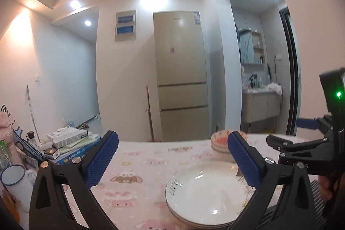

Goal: Organize plates and bowls
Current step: 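Raise both grippers up and away from the plate stack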

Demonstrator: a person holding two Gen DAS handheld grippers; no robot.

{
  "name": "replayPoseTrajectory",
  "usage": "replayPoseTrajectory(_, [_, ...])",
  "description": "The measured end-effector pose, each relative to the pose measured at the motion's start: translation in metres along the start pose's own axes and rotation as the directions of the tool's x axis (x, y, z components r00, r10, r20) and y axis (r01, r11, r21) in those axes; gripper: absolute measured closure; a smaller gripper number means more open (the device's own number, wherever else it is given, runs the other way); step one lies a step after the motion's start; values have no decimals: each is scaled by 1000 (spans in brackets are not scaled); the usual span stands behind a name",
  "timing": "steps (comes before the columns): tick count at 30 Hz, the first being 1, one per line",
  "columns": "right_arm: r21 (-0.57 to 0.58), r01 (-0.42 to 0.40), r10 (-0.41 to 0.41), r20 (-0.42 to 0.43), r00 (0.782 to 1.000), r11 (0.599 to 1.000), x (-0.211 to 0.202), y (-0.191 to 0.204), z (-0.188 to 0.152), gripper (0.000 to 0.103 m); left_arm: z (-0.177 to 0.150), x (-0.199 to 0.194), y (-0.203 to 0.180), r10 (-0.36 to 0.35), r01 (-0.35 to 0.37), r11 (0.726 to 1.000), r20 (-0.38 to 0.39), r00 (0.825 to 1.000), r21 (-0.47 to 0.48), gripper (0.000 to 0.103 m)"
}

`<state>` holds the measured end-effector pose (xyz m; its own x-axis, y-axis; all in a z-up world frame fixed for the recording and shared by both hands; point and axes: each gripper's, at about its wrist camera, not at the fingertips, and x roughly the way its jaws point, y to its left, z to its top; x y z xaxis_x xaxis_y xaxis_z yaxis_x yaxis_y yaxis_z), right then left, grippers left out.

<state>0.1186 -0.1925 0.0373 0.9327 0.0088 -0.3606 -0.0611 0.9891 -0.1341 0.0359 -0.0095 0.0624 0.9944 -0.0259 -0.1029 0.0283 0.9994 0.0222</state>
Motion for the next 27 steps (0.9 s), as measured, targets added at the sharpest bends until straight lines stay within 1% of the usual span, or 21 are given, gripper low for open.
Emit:
replayPoseTrajectory(2, [11,3,-4,17,1000,1000,-8,-3,3,0,8,-7,3,-20,20,1000,22,1000,-2,1])
replayPoseTrajectory(6, [27,8,-10,101,995,1000,-31,-5,8,0,18,-18,8,-21,22,1000,55,998,-18,1])
replayPoseTrajectory(9, [19,20,-23,145,989,1000,-44,-2,11,0,21,-24,9,-17,18,1000,76,997,-16,1])
replayPoseTrajectory(11, [5,30,-31,150,988,1000,-52,2,14,0,23,-28,10,-14,16,1000,89,996,-16,1])
replayPoseTrajectory(12, [-2,21,-20,155,988,1000,-58,5,16,0,23,-29,10,-15,17,1000,93,996,-19,1])
replayPoseTrajectory(17, [21,16,-20,214,977,1000,-78,7,17,0,26,-35,14,-29,32,999,111,993,-30,1])
replayPoseTrajectory(20, [24,13,-18,229,973,1000,-80,10,15,0,21,-33,13,-39,43,999,110,993,-27,1])
replayPoseTrajectory(23, [37,9,-19,256,967,999,-79,10,10,0,13,-31,12,-47,50,998,95,994,-29,1])
replayPoseTrajectory(27, [46,-1,-12,268,963,999,-73,11,3,0,-3,-22,14,-48,52,997,69,996,-50,1])
